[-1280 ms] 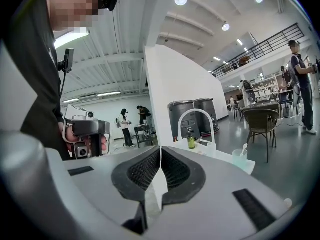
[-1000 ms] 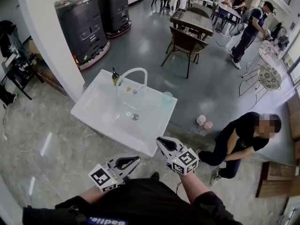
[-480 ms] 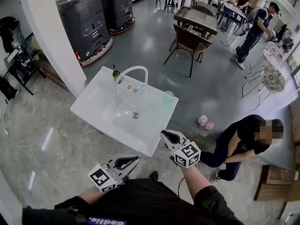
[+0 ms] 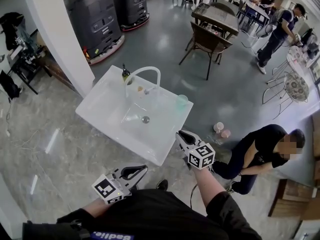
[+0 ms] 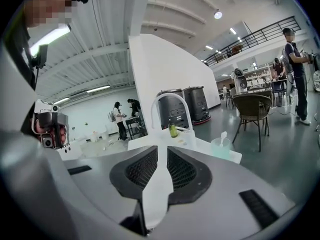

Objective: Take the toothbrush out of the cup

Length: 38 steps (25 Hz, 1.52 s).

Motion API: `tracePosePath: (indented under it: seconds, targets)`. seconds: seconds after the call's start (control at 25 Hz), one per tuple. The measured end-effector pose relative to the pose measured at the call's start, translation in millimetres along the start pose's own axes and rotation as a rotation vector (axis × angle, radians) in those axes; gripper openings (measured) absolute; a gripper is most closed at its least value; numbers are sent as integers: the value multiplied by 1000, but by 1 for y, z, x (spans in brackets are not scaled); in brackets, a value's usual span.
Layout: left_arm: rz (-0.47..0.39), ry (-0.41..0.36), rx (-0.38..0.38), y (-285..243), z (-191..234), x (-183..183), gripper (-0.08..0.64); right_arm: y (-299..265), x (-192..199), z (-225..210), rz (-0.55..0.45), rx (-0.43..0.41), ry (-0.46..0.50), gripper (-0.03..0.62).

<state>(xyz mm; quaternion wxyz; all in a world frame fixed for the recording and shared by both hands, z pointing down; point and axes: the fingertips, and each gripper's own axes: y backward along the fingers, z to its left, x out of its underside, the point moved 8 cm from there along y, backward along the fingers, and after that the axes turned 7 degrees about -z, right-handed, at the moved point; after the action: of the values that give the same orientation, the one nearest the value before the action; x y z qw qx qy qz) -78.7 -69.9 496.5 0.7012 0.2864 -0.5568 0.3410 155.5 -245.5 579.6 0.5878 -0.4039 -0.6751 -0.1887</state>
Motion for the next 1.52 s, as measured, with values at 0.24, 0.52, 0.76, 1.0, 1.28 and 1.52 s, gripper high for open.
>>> tracePosePath:
  seconds: [0.24, 0.52, 0.76, 1.0, 1.28, 1.52]
  targets:
    - [6, 4, -19, -2, 1, 2, 9, -13, 1, -35, 22, 63, -15, 91]
    - [18, 15, -36, -7, 4, 8, 9, -32, 6, -78, 46, 131, -60, 143]
    - [19, 19, -59, -8, 7, 8, 10, -46, 7, -104, 53, 170, -60, 144]
    - [38, 23, -84, -3, 11, 12, 10, -68, 7, -123, 67, 188, -38, 144]
    - [35, 28, -108, -2, 13, 11, 9, -89, 14, -142, 106, 240, -18, 144]
    - [43, 50, -111, -1, 15, 18, 9, -101, 21, -153, 129, 268, -32, 144]
